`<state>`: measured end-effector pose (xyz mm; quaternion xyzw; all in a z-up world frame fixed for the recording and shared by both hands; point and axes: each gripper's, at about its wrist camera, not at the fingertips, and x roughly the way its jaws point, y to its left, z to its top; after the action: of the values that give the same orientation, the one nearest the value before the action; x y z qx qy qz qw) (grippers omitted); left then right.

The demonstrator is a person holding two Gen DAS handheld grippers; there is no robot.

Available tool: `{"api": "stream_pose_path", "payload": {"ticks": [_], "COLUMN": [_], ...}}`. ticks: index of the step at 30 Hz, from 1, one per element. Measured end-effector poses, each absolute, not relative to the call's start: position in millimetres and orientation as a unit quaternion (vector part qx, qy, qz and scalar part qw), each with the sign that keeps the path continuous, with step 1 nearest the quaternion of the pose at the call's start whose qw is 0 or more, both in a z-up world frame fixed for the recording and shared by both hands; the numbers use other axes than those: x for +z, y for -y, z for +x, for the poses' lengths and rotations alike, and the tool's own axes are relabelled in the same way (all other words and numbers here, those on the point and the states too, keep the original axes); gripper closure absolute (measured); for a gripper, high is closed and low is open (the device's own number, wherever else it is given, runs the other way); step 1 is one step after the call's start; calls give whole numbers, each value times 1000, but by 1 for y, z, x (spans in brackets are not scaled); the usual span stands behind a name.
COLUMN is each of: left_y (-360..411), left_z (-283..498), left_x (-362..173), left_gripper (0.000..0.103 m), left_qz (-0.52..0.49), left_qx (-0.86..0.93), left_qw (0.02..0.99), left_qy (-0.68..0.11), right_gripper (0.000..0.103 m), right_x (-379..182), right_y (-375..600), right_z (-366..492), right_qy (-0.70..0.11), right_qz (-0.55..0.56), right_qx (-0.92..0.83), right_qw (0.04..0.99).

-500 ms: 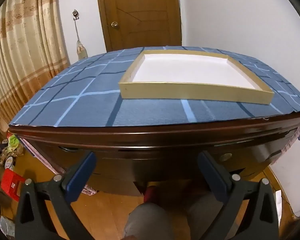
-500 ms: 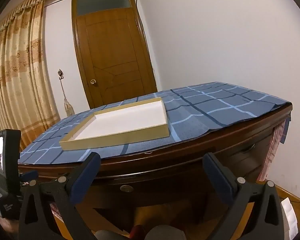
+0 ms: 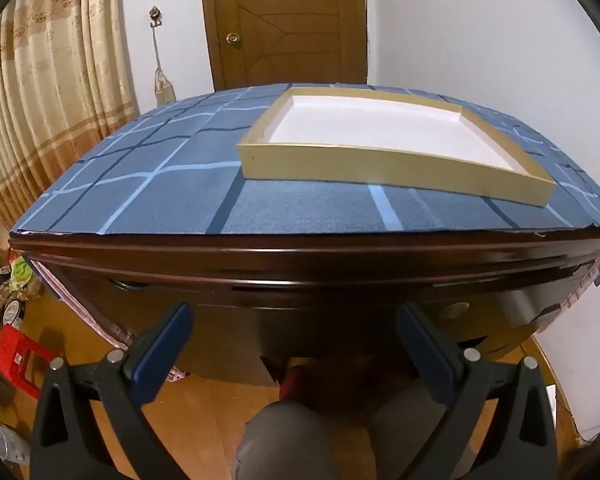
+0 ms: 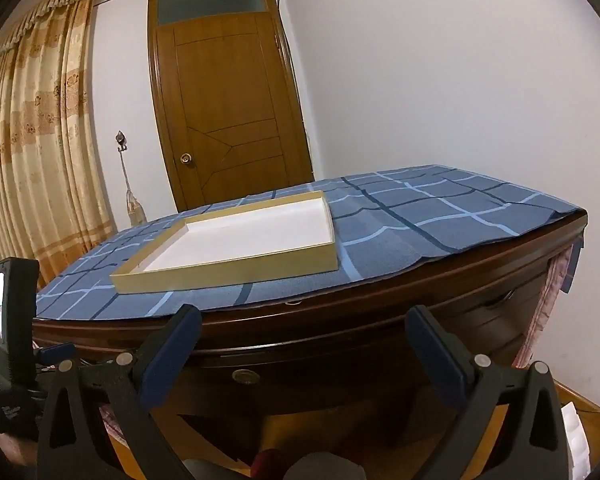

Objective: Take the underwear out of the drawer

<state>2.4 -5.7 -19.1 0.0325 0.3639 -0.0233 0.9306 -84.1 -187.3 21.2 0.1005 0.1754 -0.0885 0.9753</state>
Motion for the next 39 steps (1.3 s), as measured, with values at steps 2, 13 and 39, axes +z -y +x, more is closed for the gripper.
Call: {"api": "stream_pose_path", "payload": {"ticks": [2, 13, 39], "left_y": [4, -1, 0], "left_z": [4, 4, 2], "left_x": [-18, -21, -24], "left_gripper": [1, 1, 1], "left_qz": [33, 34, 32], "left_qx": [-22, -21, -21], "left_qw": [930, 929, 927], "left_qy": [-365, -368, -374], "right_gripper": [1, 1, 1], "right_x": [20, 14, 11], "right_y": [188, 188, 192], "right_z": [-84, -82, -84], "right_qy": [-179, -188, -195], "right_qz": [103, 105, 115], "right_qx": [-87, -85, -85], "right_qw": [975, 973, 970]}}
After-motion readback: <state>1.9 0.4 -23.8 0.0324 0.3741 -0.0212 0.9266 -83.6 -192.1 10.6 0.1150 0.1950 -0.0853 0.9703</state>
